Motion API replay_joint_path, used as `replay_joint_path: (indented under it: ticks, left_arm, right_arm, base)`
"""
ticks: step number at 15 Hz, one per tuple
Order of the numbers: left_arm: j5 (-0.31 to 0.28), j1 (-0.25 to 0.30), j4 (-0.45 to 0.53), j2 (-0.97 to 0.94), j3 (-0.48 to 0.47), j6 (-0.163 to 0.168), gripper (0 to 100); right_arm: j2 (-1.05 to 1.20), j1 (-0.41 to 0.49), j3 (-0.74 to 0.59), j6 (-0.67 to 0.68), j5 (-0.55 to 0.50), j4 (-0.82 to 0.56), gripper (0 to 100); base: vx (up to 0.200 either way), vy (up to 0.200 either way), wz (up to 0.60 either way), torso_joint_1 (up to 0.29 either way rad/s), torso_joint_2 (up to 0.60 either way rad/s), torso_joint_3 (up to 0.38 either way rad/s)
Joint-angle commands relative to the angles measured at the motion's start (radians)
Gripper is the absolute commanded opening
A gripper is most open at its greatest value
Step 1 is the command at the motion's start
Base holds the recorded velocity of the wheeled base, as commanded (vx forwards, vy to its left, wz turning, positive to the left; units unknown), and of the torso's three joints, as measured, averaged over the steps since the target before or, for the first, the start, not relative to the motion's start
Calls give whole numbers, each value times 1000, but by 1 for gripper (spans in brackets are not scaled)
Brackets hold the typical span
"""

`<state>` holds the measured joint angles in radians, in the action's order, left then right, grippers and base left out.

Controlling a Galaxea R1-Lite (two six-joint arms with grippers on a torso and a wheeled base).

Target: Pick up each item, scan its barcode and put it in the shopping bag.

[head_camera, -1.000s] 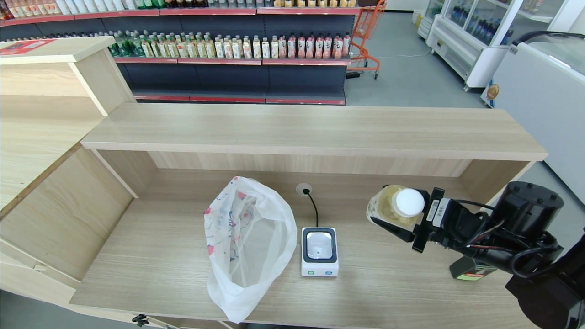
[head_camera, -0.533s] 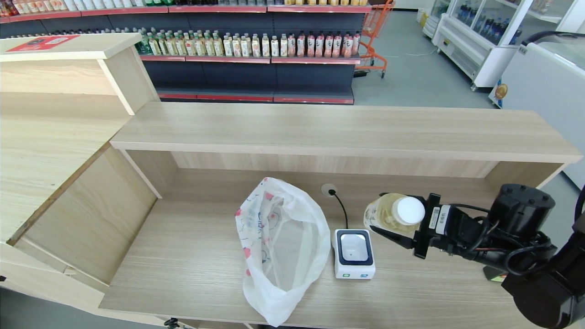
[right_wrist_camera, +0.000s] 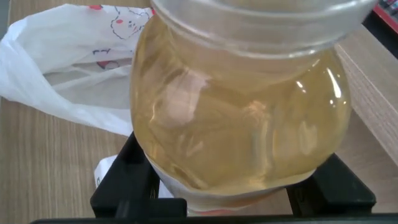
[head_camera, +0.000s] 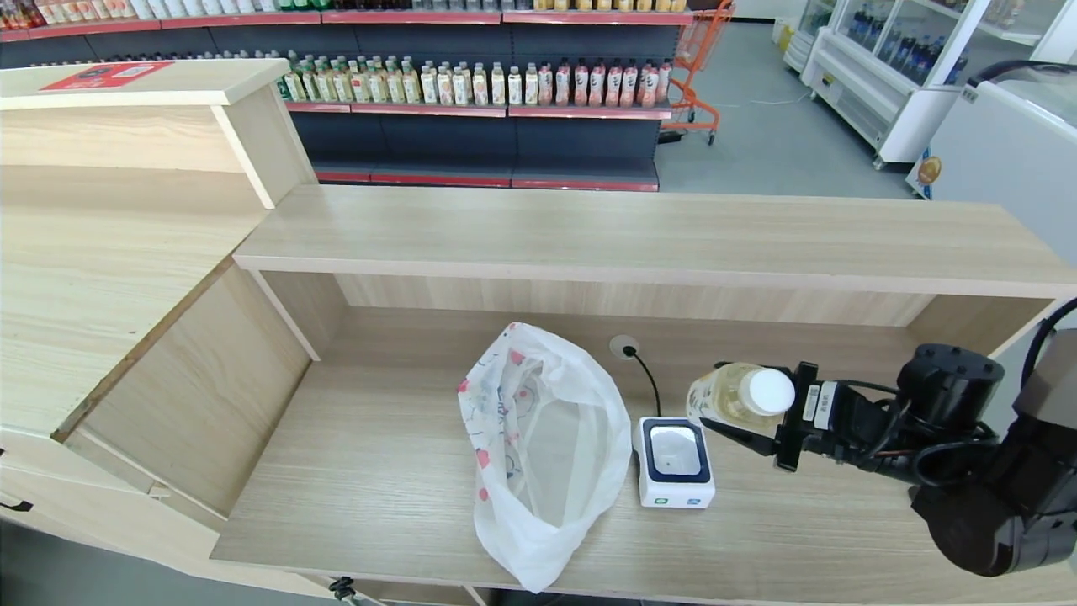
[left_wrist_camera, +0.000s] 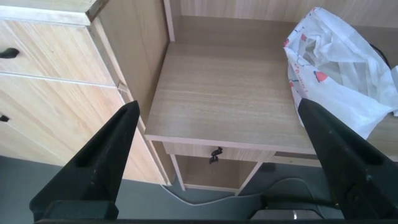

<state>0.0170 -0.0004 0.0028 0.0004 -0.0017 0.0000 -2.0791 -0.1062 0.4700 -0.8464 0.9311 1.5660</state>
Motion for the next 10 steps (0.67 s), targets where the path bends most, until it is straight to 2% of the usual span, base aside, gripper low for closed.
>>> replay_joint_path:
  ticks: [1, 4, 10]
  left_arm:
    - [0, 0, 0, 0, 0, 0, 100]
    - [0, 0, 0, 0, 0, 0, 100]
    - [0, 0, 0, 0, 0, 0, 100]
  right_arm:
    - [-118, -4, 58, -19, 11, 5, 0]
    - [-219, -6, 187, -30, 86, 5, 0]
    - [-325, -92, 309, -40, 91, 5, 0]
  base:
    - [0, 0, 0, 0, 0, 0]
    - [0, 0, 0, 0, 0, 0]
    - [0, 0, 0, 0, 0, 0]
